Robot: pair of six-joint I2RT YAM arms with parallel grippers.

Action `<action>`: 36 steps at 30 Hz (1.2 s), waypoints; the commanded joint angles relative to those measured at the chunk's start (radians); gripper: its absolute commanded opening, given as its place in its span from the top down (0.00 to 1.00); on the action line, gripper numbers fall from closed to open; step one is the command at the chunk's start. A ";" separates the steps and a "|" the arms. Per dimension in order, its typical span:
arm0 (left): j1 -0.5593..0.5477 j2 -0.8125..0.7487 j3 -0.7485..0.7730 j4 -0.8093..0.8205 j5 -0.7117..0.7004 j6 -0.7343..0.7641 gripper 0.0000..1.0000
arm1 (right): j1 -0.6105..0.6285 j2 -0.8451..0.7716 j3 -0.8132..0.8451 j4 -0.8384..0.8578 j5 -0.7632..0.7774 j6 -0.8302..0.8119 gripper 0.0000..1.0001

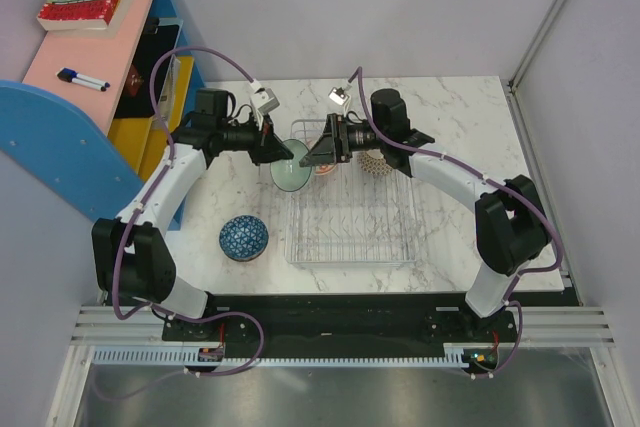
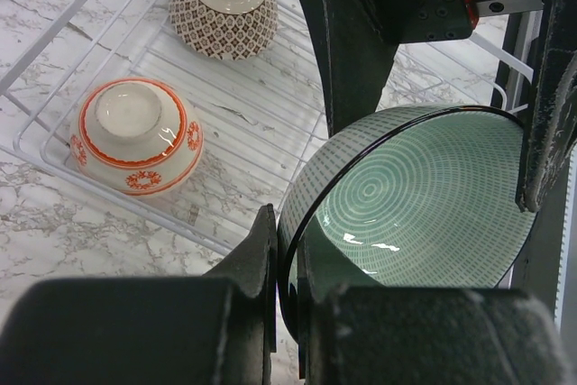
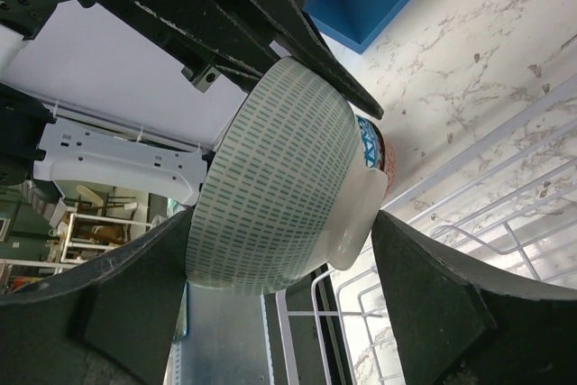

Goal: Load the bowls into the dish rack

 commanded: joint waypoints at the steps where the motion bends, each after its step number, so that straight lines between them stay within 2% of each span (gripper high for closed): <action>1: -0.004 -0.057 0.005 0.026 0.002 -0.005 0.98 | -0.008 0.006 0.024 -0.018 -0.052 -0.050 0.11; 9: -0.004 -0.093 -0.030 0.088 -0.033 -0.027 0.98 | -0.010 0.011 0.020 0.010 -0.066 -0.019 0.07; 11: -0.004 -0.097 -0.039 0.095 -0.035 -0.028 0.98 | -0.012 0.013 -0.003 0.059 -0.076 0.057 0.09; 12: -0.004 -0.100 -0.045 0.100 -0.038 -0.031 0.98 | -0.010 0.014 -0.015 0.136 -0.082 0.089 0.11; 14: -0.004 -0.106 -0.056 0.117 -0.047 -0.034 0.98 | -0.012 0.023 -0.046 0.243 -0.104 0.157 0.18; 23: -0.007 -0.119 -0.073 0.143 -0.059 -0.041 0.98 | -0.012 0.052 -0.077 0.379 -0.124 0.289 0.35; 26: -0.010 -0.119 -0.073 0.146 -0.061 -0.045 0.98 | -0.013 0.055 -0.088 0.417 -0.125 0.323 0.46; 27: -0.010 -0.116 -0.073 0.147 -0.063 -0.047 0.98 | -0.013 0.055 -0.089 0.420 -0.128 0.328 0.55; 28: -0.010 -0.113 -0.071 0.147 -0.066 -0.050 0.98 | -0.013 0.057 -0.089 0.422 -0.128 0.328 0.61; 29: -0.010 -0.111 -0.070 0.147 -0.067 -0.050 0.93 | -0.010 0.059 -0.089 0.422 -0.127 0.328 0.67; 30: -0.010 -0.110 -0.070 0.147 -0.069 -0.050 0.79 | -0.015 0.057 -0.091 0.420 -0.125 0.326 0.82; 31: -0.010 -0.110 -0.068 0.147 -0.069 -0.051 0.72 | -0.012 0.059 -0.089 0.416 -0.125 0.312 0.88; 33: -0.010 -0.108 -0.067 0.147 -0.067 -0.051 0.66 | -0.012 0.057 -0.085 0.370 -0.109 0.285 1.00; 36: -0.010 -0.103 -0.065 0.147 -0.066 -0.054 0.58 | -0.013 0.055 -0.055 0.217 -0.080 0.159 1.00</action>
